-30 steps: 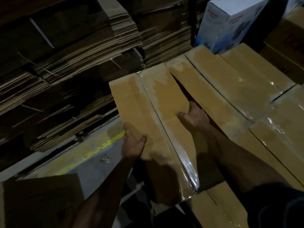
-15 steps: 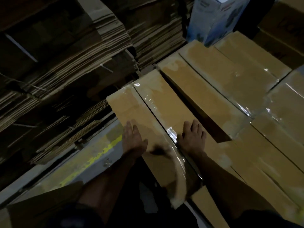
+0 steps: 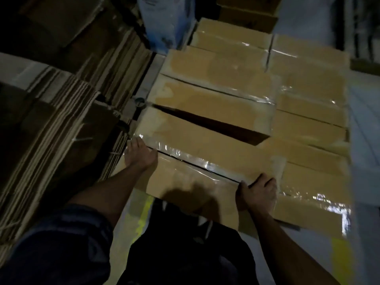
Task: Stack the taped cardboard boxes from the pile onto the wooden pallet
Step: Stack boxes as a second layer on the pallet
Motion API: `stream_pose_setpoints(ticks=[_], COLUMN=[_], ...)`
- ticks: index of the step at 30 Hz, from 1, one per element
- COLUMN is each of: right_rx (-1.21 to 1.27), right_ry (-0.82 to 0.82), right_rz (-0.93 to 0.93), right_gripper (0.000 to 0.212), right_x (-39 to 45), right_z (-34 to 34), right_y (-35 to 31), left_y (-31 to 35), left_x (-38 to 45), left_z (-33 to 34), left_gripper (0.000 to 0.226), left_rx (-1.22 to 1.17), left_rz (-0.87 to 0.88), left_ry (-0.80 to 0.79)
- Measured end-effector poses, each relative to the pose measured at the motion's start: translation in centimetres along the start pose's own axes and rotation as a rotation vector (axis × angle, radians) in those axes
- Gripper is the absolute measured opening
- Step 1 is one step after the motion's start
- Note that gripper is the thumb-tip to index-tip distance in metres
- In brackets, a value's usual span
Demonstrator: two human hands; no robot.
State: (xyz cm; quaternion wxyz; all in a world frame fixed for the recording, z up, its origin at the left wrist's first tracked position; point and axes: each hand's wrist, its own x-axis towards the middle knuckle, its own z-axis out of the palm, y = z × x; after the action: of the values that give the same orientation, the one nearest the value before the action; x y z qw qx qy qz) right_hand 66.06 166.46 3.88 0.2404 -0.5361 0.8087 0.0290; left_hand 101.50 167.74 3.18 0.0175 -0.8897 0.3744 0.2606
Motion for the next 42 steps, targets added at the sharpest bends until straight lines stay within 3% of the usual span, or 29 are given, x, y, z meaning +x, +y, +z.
stream_pose_setpoints(ticks=[4,13,20,26,31,35,42], right_rx=[0.172,0.387,0.444,0.438,0.43,0.403,0.409], right_ry=[0.028,-0.015,0.044,0.074,0.039,0.029,0.092], right_rz=[0.19,0.336,0.306,0.24,0.227,0.245,0.236], right_gripper=[0.093,0.119,0.102,0.094,0.099,0.1,0.093], right_x=[0.2,3.3,4.4,6.3,7.7,8.0,8.6], right_z=[-0.3,0.2,-0.2,-0.2,0.3,0.6,0.4], right_y=[0.4,2.3,1.3,-1.7,-2.7,-2.8,-2.6], left_y=[-0.1,-0.2,0.4,-1.3,-0.9,-1.4,-1.6], left_x=[2.4,5.1,5.8,7.9,9.7,10.7,10.8], left_z=[-1.2,-1.4,-2.4,-3.7,-4.3,-4.2,-4.1], left_gripper=[0.091,0.079,0.045,0.058,0.058,0.072,0.063], left_rx=[-0.13,-0.386,-0.422,-0.376,-0.339,-0.311,-0.376], left_rz=[-0.023,-0.132,-0.208,-0.252,-0.179,-0.177,-0.15], left_ry=[-0.007,-0.014,0.002,0.039,-0.037,-0.055,-0.054])
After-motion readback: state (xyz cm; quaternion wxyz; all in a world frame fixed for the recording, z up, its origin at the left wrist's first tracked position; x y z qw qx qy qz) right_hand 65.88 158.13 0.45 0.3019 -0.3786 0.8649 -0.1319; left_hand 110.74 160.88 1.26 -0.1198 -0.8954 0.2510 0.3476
